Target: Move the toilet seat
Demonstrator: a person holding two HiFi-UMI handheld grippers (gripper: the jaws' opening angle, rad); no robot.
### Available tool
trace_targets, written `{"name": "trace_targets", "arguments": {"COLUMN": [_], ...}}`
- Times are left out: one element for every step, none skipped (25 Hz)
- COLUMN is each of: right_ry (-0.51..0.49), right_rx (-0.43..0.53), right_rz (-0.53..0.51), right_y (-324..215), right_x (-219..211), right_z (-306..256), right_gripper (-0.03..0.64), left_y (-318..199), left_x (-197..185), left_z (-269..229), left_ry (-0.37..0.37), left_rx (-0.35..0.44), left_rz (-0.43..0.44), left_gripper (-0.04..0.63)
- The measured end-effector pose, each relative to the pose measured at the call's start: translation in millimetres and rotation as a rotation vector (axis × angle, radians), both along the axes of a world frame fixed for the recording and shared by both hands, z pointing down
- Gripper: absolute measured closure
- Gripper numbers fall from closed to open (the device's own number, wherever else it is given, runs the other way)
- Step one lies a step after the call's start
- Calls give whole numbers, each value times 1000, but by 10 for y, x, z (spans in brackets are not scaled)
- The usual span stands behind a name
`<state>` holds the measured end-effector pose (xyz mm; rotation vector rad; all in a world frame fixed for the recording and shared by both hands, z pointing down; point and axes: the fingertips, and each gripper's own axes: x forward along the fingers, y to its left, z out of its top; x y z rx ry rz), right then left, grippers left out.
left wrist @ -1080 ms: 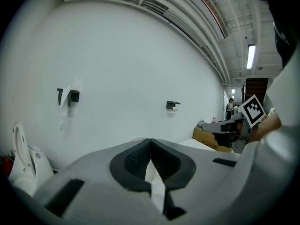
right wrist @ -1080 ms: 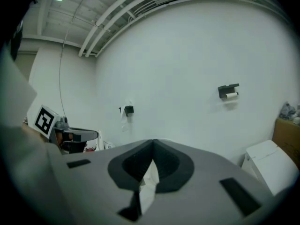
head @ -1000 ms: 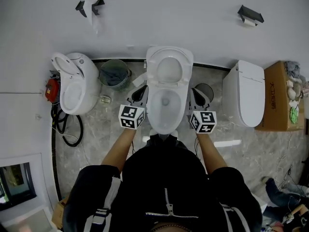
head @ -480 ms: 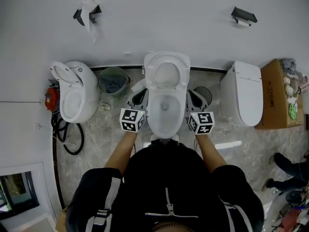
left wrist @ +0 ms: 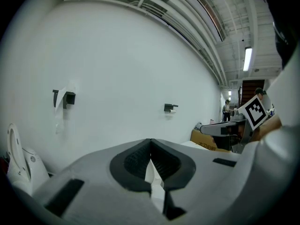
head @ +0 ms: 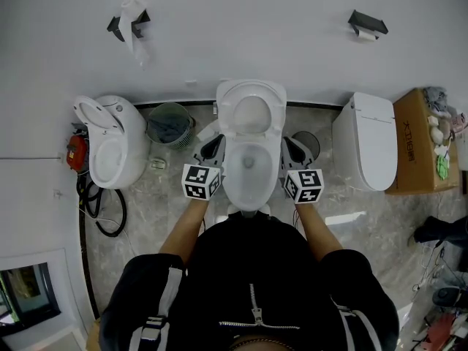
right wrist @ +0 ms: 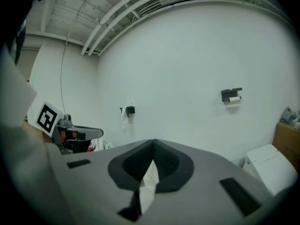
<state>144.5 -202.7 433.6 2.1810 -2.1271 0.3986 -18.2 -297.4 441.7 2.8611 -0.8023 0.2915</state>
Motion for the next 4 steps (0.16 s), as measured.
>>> {"name": "trace_targets", "arguments": {"right_ry": [-1,-3,-4,-5], "right_rx": [-1,-1,-1,-2], "right_rz": [1,2,4,5], "right_y": [-5,-10,-15,-20], "right_x": [4,10,17,24], "right_z": [3,7,11,15], "right_gripper": [614,614,614,614], "left_y": [-10,-20,-30,-39], "left_x": [8,16,23,29], "left_z": [1,3,5,8], "left_ry": [1,1,1,1], "left_rx": [-1,-1,-2,-3], "left_rz": [2,4,5,7], "left_gripper": [595,595,595,595]}}
